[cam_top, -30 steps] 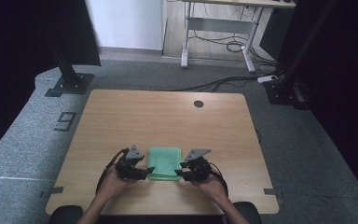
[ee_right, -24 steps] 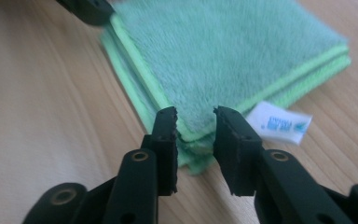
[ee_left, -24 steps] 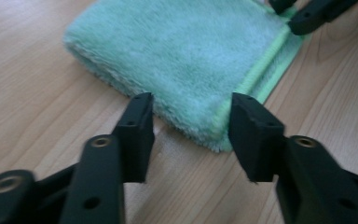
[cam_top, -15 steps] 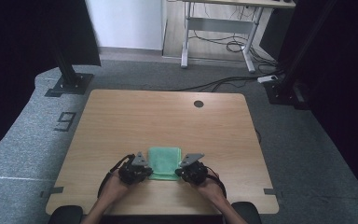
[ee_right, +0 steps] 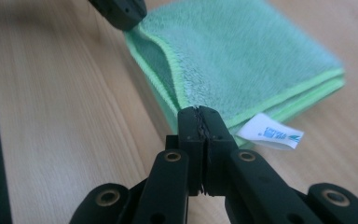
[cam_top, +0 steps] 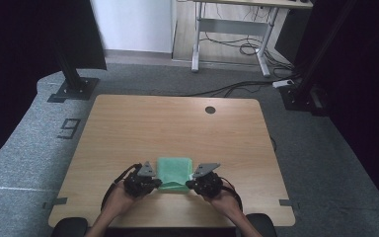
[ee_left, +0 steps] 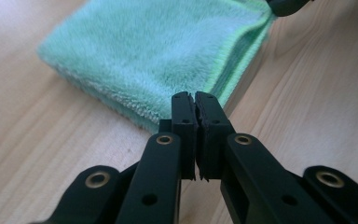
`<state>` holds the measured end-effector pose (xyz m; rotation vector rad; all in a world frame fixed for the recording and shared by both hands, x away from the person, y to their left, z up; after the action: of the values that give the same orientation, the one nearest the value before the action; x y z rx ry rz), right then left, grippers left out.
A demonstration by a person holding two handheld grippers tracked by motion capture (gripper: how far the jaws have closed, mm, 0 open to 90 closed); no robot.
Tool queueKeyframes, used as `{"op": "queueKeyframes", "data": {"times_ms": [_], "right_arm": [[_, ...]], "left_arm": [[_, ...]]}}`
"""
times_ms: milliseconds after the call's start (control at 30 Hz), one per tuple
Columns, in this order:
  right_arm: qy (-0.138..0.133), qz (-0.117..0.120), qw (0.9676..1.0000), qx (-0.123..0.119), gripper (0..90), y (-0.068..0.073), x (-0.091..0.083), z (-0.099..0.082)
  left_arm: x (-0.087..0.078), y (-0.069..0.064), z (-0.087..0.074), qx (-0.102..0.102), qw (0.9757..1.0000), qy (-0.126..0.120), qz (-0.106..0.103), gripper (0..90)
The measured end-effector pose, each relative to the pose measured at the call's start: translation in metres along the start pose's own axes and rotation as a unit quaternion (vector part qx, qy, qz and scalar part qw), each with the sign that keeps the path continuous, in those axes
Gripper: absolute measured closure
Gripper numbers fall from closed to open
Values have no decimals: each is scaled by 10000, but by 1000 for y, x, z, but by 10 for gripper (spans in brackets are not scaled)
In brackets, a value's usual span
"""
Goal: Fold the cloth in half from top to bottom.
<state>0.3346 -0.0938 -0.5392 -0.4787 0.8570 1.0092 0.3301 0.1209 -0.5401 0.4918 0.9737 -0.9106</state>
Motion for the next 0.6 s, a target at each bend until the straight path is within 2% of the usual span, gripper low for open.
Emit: {"op": "queueKeyframes", "data": {"times_ms": [133, 233, 333, 600], "right_arm": [[176, 84, 9998, 93, 872, -1, 13, -11], [258, 117, 9995, 129, 833, -2, 19, -16], [259, 102, 9995, 129, 822, -2, 21, -17], [186, -58, 9993, 314, 820, -17, 26, -13]], "left_arm": [[11, 0, -3, 51, 9997, 208, 80, 844], [16, 0, -5, 122, 9992, 266, 283, 733], [18, 3, -6, 82, 9992, 226, 331, 671], [25, 20, -2, -122, 9984, 99, 545, 645]]}}
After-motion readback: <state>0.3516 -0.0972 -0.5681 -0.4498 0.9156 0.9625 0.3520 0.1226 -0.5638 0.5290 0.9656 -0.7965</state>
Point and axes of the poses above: each handheld gripper's, and its own axes: x roughly forward along the jaws, z roughly out of its top, y roughly to its left, the point moved 4 cm from there along x, roughly forward along the jaws, and after that the axes turned 9 degrees about y, right-handed, at the moved point
